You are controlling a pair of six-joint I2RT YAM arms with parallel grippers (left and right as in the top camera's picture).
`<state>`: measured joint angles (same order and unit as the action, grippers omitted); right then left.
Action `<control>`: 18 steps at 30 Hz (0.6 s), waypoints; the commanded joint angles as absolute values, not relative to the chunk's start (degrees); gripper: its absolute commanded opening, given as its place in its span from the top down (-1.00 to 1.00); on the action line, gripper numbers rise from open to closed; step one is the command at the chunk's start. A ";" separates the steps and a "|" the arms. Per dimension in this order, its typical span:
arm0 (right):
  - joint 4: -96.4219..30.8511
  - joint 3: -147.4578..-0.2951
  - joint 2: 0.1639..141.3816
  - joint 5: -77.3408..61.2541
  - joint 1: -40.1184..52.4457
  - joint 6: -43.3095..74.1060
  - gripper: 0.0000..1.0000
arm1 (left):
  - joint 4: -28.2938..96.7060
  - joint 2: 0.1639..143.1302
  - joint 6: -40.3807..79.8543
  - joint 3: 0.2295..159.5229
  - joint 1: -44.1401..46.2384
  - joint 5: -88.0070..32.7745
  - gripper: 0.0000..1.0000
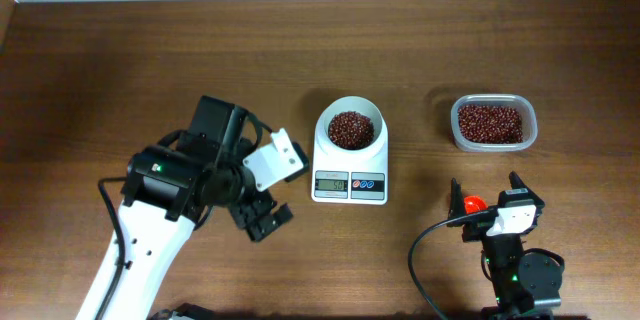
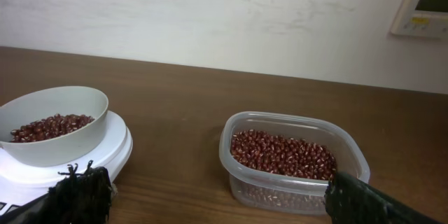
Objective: Scoop and weigh 50g on scale
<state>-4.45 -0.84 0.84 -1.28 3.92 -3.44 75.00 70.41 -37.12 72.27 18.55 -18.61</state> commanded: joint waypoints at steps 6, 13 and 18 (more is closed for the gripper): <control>-4.54 -0.34 0.19 -0.36 4.49 -3.66 -0.98 | 83.68 66.11 -25.04 72.14 18.20 -18.00 -0.98; -4.54 -0.34 0.19 -0.38 4.49 -3.66 -0.98 | 83.26 52.36 -24.91 71.88 18.17 -11.31 -0.98; -4.54 -0.34 0.19 -0.36 4.49 -3.68 -0.98 | 75.75 41.08 -24.88 66.61 14.09 -11.55 -0.98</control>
<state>-4.45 -0.84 0.84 -1.26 3.92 -3.44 80.66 45.69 -25.63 70.61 17.04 -11.84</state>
